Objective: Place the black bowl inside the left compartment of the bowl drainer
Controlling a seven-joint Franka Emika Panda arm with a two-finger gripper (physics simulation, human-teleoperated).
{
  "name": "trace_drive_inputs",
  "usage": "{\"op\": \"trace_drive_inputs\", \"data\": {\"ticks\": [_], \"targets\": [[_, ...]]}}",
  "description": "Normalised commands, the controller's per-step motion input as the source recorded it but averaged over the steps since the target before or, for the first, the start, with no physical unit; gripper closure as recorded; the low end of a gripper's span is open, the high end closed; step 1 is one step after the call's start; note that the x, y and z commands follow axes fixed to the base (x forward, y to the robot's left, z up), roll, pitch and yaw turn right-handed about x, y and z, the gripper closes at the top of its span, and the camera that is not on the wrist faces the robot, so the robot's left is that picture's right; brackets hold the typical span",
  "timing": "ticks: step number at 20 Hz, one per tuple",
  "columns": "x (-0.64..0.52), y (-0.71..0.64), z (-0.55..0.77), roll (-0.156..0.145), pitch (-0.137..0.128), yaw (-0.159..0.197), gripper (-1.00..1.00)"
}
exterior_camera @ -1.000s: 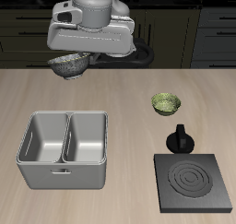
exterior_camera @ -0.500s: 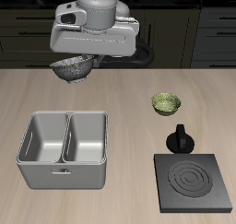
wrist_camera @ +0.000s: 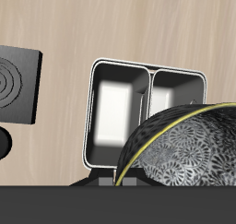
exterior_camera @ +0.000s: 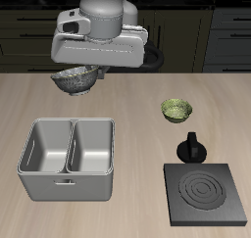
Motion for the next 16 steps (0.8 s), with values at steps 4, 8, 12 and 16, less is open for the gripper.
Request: {"op": "trace_drive_inputs", "data": {"ticks": [4,8,12,16], "targets": [[0.04,0.01,-0.21,0.032,0.021,0.012,1.0],[0.02,0.05,-0.28,0.004,0.021,0.026,1.0],[0.05,0.04,-0.27,0.006,0.034,0.018,1.0],[0.05,-0.02,-0.31,0.009,0.039,0.007,1.0]]}}
